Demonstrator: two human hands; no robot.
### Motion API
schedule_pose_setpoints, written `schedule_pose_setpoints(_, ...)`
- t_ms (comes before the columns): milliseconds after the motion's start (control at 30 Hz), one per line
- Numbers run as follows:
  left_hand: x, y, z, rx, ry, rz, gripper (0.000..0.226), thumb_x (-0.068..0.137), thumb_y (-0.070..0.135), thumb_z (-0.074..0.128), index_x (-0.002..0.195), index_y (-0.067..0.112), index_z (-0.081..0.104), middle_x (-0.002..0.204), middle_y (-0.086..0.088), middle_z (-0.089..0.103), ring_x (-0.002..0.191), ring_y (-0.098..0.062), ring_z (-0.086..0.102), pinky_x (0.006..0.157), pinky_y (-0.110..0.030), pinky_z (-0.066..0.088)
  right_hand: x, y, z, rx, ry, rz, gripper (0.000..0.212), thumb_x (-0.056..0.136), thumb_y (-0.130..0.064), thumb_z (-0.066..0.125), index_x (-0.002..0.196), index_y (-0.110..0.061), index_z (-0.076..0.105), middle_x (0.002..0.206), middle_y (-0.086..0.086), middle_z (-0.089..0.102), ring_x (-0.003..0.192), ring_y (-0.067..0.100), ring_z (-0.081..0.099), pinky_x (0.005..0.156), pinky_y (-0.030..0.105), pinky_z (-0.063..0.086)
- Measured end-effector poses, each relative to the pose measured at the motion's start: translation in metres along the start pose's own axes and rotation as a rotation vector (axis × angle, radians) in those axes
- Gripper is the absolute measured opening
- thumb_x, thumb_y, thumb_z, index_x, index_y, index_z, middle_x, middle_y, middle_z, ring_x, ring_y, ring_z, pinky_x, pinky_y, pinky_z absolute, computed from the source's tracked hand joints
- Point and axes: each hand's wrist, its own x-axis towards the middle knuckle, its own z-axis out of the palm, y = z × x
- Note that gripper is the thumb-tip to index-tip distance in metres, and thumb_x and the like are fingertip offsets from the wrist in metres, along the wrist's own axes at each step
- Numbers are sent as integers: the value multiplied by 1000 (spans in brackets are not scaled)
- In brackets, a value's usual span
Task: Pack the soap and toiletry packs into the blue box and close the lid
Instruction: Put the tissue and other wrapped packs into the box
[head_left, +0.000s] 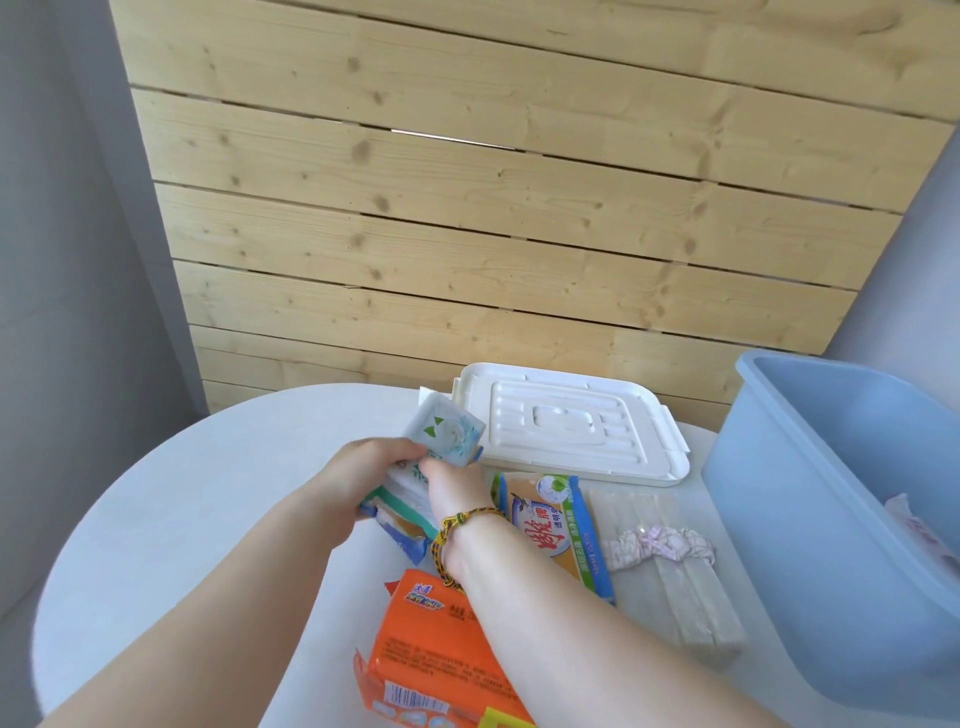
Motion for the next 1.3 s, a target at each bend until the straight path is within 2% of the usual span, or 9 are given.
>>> schedule_pose_setpoints(133, -24, 28, -9, 58, -49, 180, 23, 57, 28, 58, 77, 18, 61, 65, -4, 63, 54, -19, 60, 46, -20, 41, -29, -21, -7, 66, -179, -153, 43, 89, -19, 51, 130, -13, 41, 106, 6, 59, 84, 18, 62, 63, 19, 54)
schedule_pose_setpoints(267, -48, 55, -8, -86, -164, 322, 28, 64, 24, 56, 90, 16, 63, 59, 3, 72, 50, -15, 69, 40, -20, 49, -61, -53, -25, 28, -210, -343, 22, 89, -18, 52, 111, -18, 48, 105, 3, 59, 105, 26, 62, 91, 35, 52)
schedule_pose_setpoints(400, -71, 81, 27, -236, -321, 431, 16, 77, 17, 54, 89, 17, 65, 68, 3, 75, 59, -13, 72, 45, -21, 54, -84, -93, -69, -22, -181, -484, 44, 88, -27, 59, 127, -16, 42, 106, 2, 55, 91, 17, 59, 76, 29, 51)
schedule_pose_setpoints(533, -84, 103, 81, -205, -479, 459, 13, 80, 15, 53, 78, 16, 66, 61, 2, 74, 52, -12, 70, 43, -19, 54, -88, -124, -134, -65, -142, -384, 78, 66, -44, 71, 132, -14, 43, 111, 6, 65, 97, 25, 65, 84, 41, 55)
schedule_pose_setpoints(667, -82, 128, 149, -2, -653, 443, 10, 77, 16, 53, 75, 16, 63, 57, 1, 73, 47, -12, 68, 43, -19, 54, -96, -136, -230, -24, -13, -389, 60, 81, -43, 62, 131, -16, 42, 107, 8, 60, 84, 23, 63, 64, 37, 56)
schedule_pose_setpoints(833, -67, 151, 238, 331, -829, 420, 15, 73, 15, 57, 85, 20, 63, 68, 3, 74, 57, -11, 69, 45, -16, 50, -104, -119, -321, 26, 18, -348, 14, 89, -35, 54, 86, -22, 59, 86, 2, 63, 78, 18, 62, 68, 38, 54)
schedule_pose_setpoints(967, -55, 161, 288, 456, -702, 540, 16, 88, 16, 55, 102, 23, 59, 87, 1, 67, 63, -7, 65, 54, -15, 53, -95, -112, -345, 141, 240, -379, 12, 85, -30, 59, 80, -20, 57, 87, 6, 62, 78, 22, 63, 64, 42, 57)
schedule_pose_setpoints(1133, -36, 152, 355, 1041, -544, 820, 105, 66, 27, 79, 145, 24, 11, 131, -1, 47, 120, -18, 50, 93, -24, 40, -54, -104, -374, 246, 504, -337, 51, 73, -31, 67, 115, -6, 55, 107, 15, 62, 80, 30, 61, 54, 33, 58)
schedule_pose_setpoints(1300, 1, 130, 367, 1317, -429, 800, 108, 68, 22, 76, 146, 19, 1, 136, -10, 44, 116, -29, 51, 92, -36, 45, -19, -88, -372, 182, 559, -206, 67, 69, -36, 69, 124, -5, 47, 106, 10, 49, 96, 31, 58, 91, 49, 52)
